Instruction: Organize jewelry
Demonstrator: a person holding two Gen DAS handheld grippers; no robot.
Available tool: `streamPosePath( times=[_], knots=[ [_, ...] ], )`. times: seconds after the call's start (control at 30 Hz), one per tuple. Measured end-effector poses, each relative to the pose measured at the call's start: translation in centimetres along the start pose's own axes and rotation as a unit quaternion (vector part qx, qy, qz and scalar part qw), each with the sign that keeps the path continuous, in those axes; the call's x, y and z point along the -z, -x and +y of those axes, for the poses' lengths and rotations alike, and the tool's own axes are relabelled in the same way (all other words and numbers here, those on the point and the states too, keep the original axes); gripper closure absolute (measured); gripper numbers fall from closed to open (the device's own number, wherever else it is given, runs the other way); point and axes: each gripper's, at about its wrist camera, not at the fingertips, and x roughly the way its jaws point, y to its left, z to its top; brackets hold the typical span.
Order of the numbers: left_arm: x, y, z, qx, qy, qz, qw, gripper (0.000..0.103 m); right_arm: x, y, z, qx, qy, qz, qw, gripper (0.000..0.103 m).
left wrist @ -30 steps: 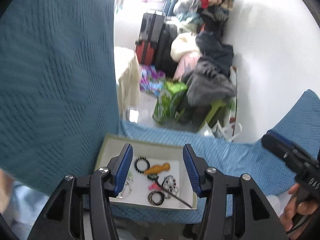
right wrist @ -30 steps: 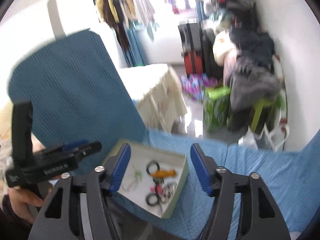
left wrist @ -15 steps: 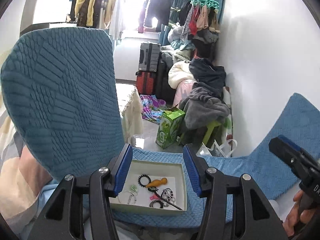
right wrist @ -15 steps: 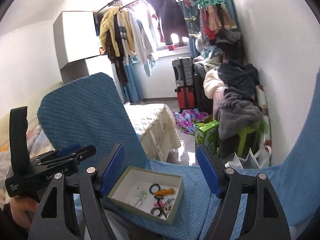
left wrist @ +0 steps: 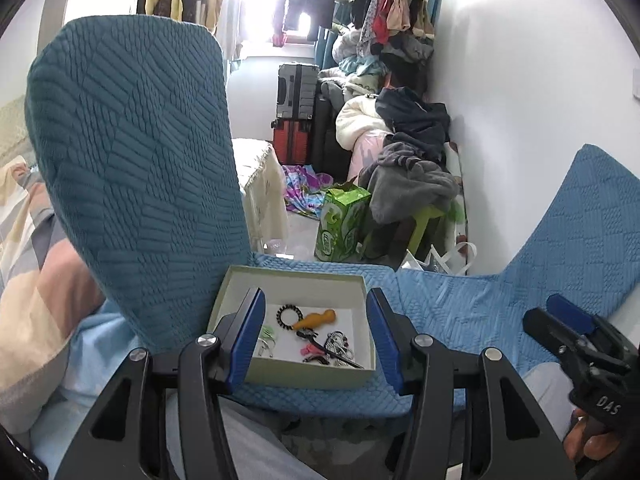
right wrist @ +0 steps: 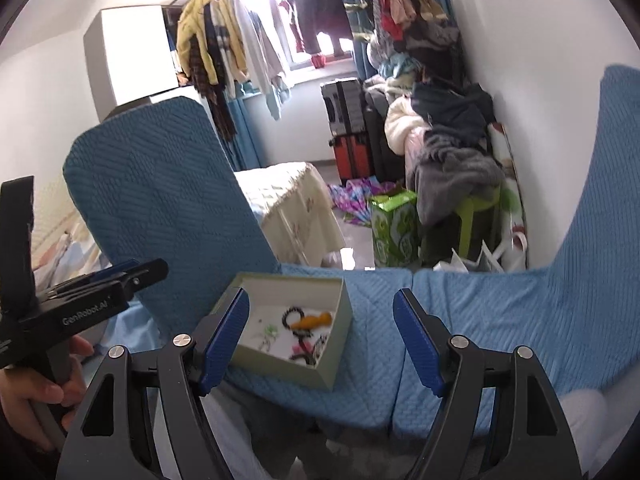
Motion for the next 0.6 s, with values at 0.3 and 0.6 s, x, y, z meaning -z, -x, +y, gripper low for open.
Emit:
streamPosePath(
  times=[0.3,0.6],
  knots=[
    [1.9,-0.3,0.6,-0.007,0.005,0.017,0.9998,0.050,1.9,0.0,-0.5,0.020,-0.009,0.008,1.000,0.023],
    [2.5,-1.1,0.9,-0.009,0.000,0.029,0.9995,0.050,3.4,-1.1,-0.8,0.026,-0.017,0.024,0.999,0.013]
  ],
)
